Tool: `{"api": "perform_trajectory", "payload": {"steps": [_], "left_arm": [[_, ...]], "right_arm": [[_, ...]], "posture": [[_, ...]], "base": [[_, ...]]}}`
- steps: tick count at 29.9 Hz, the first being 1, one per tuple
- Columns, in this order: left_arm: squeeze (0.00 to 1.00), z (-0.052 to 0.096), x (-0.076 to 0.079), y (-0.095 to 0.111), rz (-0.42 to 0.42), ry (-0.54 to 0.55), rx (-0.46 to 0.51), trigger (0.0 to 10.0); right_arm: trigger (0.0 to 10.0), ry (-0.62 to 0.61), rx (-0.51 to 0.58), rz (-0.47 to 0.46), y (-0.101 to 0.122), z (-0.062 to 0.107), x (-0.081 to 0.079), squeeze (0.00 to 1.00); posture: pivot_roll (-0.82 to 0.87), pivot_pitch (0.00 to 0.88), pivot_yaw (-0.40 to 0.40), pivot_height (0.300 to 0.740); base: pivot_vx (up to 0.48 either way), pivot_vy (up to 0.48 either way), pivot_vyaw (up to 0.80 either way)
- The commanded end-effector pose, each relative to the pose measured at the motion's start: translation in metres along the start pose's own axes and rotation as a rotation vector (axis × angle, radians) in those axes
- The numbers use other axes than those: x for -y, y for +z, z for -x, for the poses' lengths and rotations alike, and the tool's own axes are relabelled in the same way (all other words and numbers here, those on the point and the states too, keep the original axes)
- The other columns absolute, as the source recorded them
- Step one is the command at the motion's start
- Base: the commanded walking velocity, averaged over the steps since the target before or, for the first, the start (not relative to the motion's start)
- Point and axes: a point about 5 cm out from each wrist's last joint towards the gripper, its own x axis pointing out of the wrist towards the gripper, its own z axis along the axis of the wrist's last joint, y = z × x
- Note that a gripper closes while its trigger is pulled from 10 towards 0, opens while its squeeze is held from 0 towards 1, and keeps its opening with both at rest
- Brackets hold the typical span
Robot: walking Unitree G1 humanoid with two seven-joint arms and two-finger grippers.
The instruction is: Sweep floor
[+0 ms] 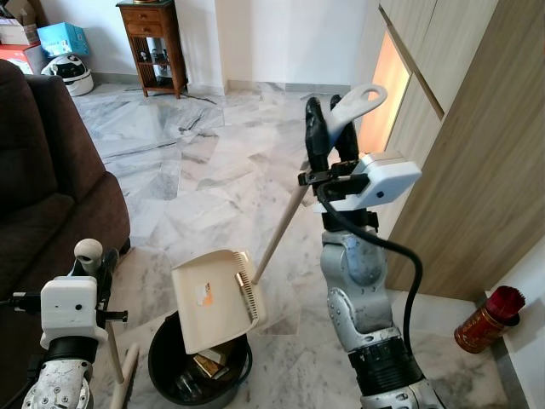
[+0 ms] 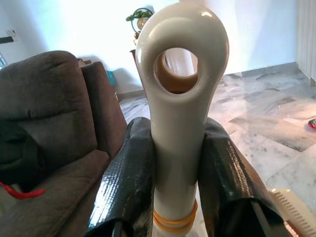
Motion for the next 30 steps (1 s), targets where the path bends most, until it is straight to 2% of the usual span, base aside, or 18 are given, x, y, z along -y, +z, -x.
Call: {"api": "perform_trajectory", "payload": {"steps": [1, 7, 20, 22, 30], "left_arm": [[0.0, -0.004, 0.0, 0.007, -0.031, -0.016, 0.047, 10.0], [0.0, -0.005, 0.001, 0.007, -0.031, -0.021, 0.051, 10.0], [0.0, -0.007, 0.004, 0.006, -0.032, -0.038, 0.056, 10.0], [0.0, -0.007, 0.005, 0.006, -0.032, -0.048, 0.058, 10.0], [0.0, -0.007, 0.006, 0.006, -0.032, -0.053, 0.058, 10.0]], "right_arm": [[10.0, 0.002, 0.108, -0.112, 0.019, -0.008, -0.027, 0.0], [10.0, 0.108, 0.146, -0.098, 0.026, -0.005, -0.045, 0.0], [10.0, 0.137, 0.165, -0.102, 0.034, -0.004, -0.052, 0.0], [10.0, 0.181, 0.178, -0.078, 0.035, -0.001, -0.057, 0.0], [10.0, 0.206, 0.181, -0.063, 0.036, 0.001, -0.06, 0.0]], "posture": [[0.15, 0.0, 0.021, 0.74], [0.15, 0.0, 0.022, 0.74], [0.15, 0.0, 0.02, 0.74], [0.15, 0.0, 0.021, 0.74], [0.15, 0.0, 0.019, 0.74]], "base": [[0.0, 0.0, 0.0], [0.0, 0.0, 0.0], [0.0, 0.0, 0.0], [0.0, 0.0, 0.0], [0.0, 0.0, 0.0]]}}
